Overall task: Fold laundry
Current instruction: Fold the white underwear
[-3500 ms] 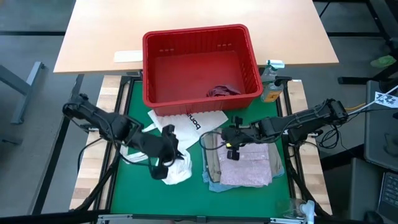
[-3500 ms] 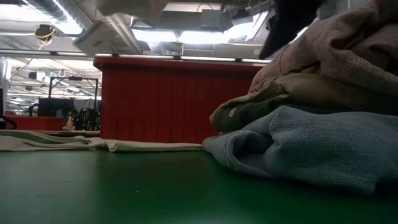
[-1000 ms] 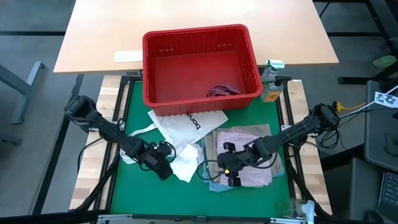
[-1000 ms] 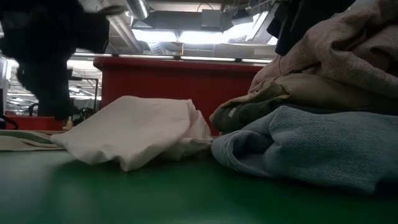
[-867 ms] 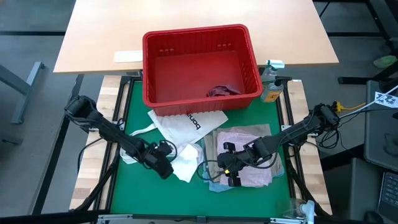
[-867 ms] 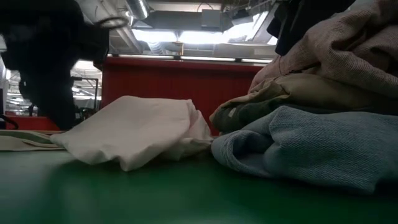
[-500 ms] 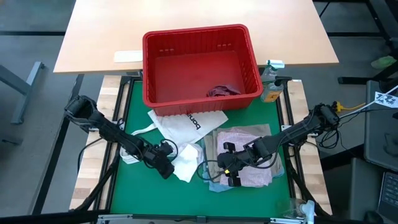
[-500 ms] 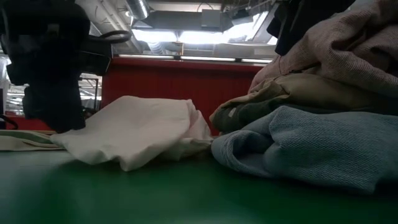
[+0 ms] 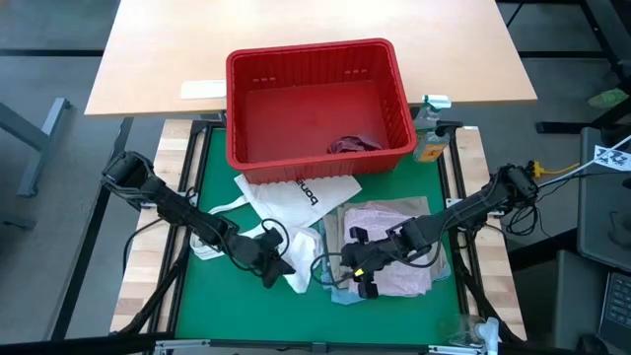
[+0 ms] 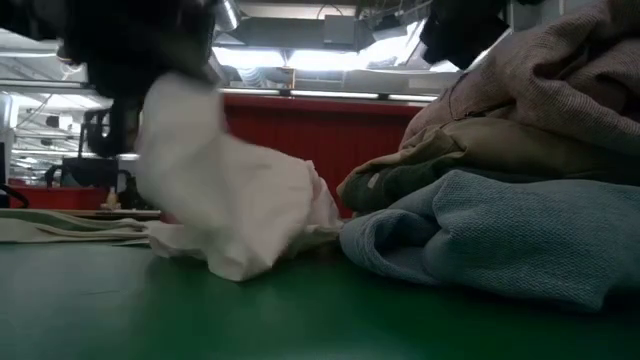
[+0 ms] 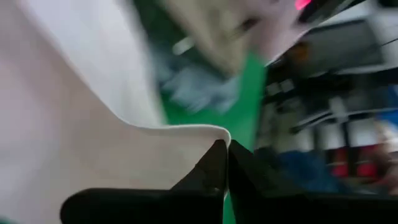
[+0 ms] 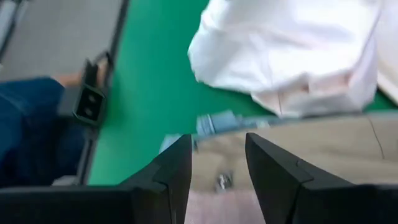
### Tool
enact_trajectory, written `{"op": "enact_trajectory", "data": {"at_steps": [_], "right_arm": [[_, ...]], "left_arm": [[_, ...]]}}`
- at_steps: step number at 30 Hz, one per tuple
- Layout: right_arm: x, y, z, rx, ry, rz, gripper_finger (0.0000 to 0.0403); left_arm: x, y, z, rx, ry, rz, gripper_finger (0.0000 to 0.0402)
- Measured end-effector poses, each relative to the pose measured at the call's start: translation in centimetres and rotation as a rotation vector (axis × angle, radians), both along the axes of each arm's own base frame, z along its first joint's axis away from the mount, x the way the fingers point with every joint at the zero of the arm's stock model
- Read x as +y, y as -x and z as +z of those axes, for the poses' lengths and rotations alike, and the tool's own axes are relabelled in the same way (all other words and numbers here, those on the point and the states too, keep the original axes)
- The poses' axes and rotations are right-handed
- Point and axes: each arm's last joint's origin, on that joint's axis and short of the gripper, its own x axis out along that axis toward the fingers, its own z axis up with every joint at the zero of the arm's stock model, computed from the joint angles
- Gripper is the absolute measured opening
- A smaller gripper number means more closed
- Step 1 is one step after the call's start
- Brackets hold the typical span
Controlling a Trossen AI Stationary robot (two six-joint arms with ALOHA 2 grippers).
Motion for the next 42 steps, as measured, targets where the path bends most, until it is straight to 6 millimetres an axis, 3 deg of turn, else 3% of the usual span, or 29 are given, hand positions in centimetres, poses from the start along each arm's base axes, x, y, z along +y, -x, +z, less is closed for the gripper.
{"op": "enact_trajectory", "data": {"at_steps": [6, 12, 30, 42], "right_arm": [[0.4, -0.8, 0.9, -0.121, -0.06, 0.0, 0.0152], [0.7, -1.5, 1.9, -0.239, -0.103, -0.016, 0.0152], [-0.5, -1.8, 2.2, -0.373, 0.153, -0.354, 0.0152], [-1.1, -1.3, 1.5, -0.32, 0.278, -0.412, 0.0152]], "left_arm": [[0.0, -0.9, 1.9, -0.218, 0.038, 0.088, 0.0003], [1.2, -1.5, 2.9, -0.323, 0.021, 0.22, 0.0002], [4.6, -4.1, 5.5, -0.416, -0.007, 0.355, 0.0002], [5.4, -4.5, 6.4, -0.466, 0.022, 0.383, 0.0002]]}}
